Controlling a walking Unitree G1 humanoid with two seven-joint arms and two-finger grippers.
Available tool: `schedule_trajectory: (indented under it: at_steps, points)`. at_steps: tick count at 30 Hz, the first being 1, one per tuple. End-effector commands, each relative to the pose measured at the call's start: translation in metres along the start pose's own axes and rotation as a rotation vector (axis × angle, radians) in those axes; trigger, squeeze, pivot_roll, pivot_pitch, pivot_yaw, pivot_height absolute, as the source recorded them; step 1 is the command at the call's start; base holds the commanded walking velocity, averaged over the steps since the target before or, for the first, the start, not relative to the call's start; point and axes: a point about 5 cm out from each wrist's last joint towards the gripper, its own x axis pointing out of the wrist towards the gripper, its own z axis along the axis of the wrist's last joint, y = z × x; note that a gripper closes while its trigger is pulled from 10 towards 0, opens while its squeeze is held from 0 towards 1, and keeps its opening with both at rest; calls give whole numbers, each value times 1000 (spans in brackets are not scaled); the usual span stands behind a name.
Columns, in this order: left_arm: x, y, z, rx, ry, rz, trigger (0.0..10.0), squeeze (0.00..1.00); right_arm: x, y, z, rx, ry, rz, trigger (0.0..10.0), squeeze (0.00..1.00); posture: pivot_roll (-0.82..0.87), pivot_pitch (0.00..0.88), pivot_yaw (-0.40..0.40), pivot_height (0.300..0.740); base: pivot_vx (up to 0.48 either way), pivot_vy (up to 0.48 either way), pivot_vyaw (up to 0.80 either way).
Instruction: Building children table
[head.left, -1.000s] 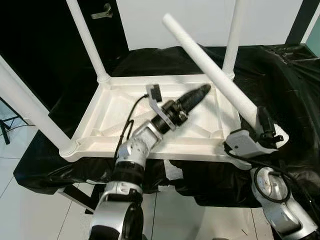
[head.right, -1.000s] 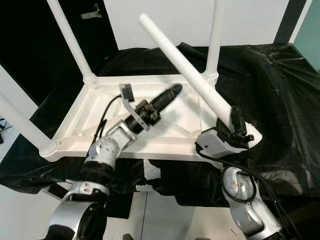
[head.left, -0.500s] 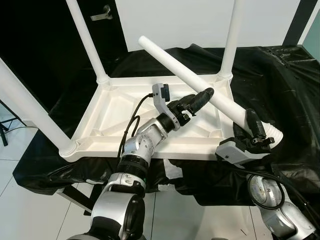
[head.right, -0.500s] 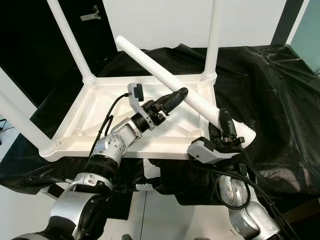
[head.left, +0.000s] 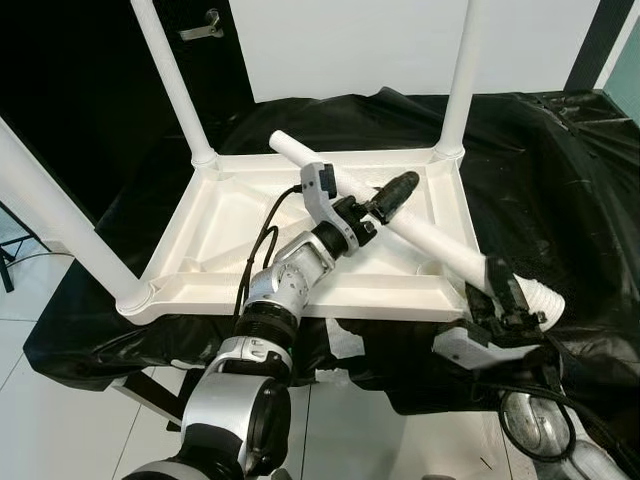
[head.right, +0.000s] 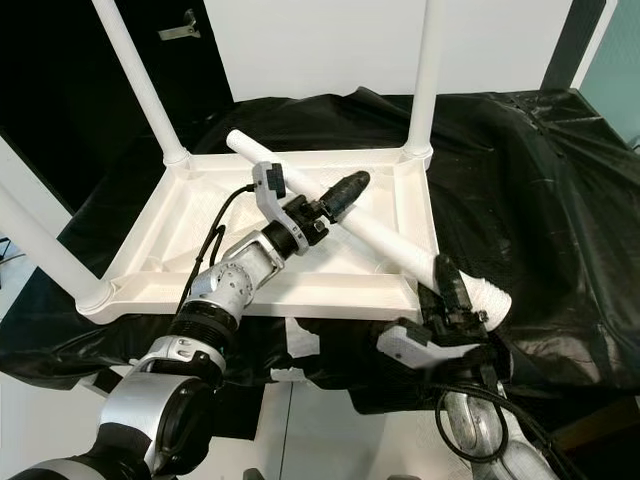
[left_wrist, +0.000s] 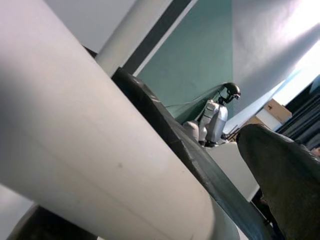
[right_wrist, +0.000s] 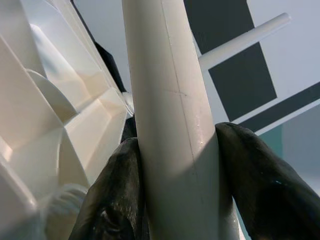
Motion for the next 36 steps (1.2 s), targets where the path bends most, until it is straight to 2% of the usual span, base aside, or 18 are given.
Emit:
schedule_trajectory:
  at_steps: [1,3,4,5,6,11,20,21,24,25,26,28,29,30,31,33,35,36]
  points:
    - [12,-15,1,-31,-44,-76,10000,0,-2,4,-2,-9,12,10,10000,0,-234,0,98,740,0,0,0]
    - [13,-17,4,-40,-67,-95,10000,0,-4,5,-3,-9,18,13,10000,0,-234,0,98,740,0,0,0]
    - [13,-19,7,-46,-88,-121,8510,0,-6,6,-4,-12,23,20,10000,0,-232,0,98,740,0,0,0]
    - [13,-19,7,-46,-88,-121,8510,0,-6,6,-4,-12,23,20,10000,0,-232,0,98,740,0,0,0]
    - [13,-21,10,-60,-108,-151,0,0,-8,8,-5,-14,27,24,10000,0,-233,0,100,740,0,0,0]
    - [11,-28,21,-79,-190,-227,0,0,-4,7,-5,-14,26,9,10000,0,-235,0,102,740,0,0,0]
    - [9,-33,22,-73,-203,-283,0,0,5,2,-2,37,9,-4,10000,0,-232,0,95,740,0,0,0]
    - [9,-33,22,-75,-205,-284,0,0,6,0,-1,45,7,-11,10000,1000,-232,0,93,740,0,0,0]
    - [8,-33,22,-80,-208,-286,0,0,10,-3,1,58,3,-20,10000,1000,-233,0,92,740,0,0,0]
    - [8,-34,22,-84,-213,-297,0,0,14,-9,4,127,14,-36,10000,1000,-231,0,93,740,0,0,0]
    - [8,-34,22,-84,-213,-297,0,0,14,-9,4,127,14,-36,10000,1000,-231,0,93,740,0,0,0]
    - [7,-37,24,-93,-219,-323,0,0,27,-23,10,336,73,-66,10000,953,-236,0,94,740,0,0,0]
    - [7,-37,24,-93,-219,-323,0,0,27,-23,10,336,73,-66,10000,953,-236,0,94,740,0,0,0]
    - [6,-38,24,-97,-219,-337,0,0,35,-28,13,462,105,-46,10000,0,-240,0,94,740,0,0,0]
    - [6,-38,24,-97,-219,-337,0,0,35,-28,13,462,105,-46,10000,0,-240,0,94,740,0,0,0]
    - [7,-40,22,-100,-211,-348,0,0,50,-24,26,761,159,130,10000,0,-240,0,93,740,0,0,0]
    - [7,-41,21,-101,-206,-351,0,0,53,-23,34,848,144,202,10000,0,-240,0,93,740,0,0,0]
    - [8,-42,20,-99,-201,-357,0,0,54,-22,40,939,158,268,10000,0,-239,0,91,740,0,0,0]
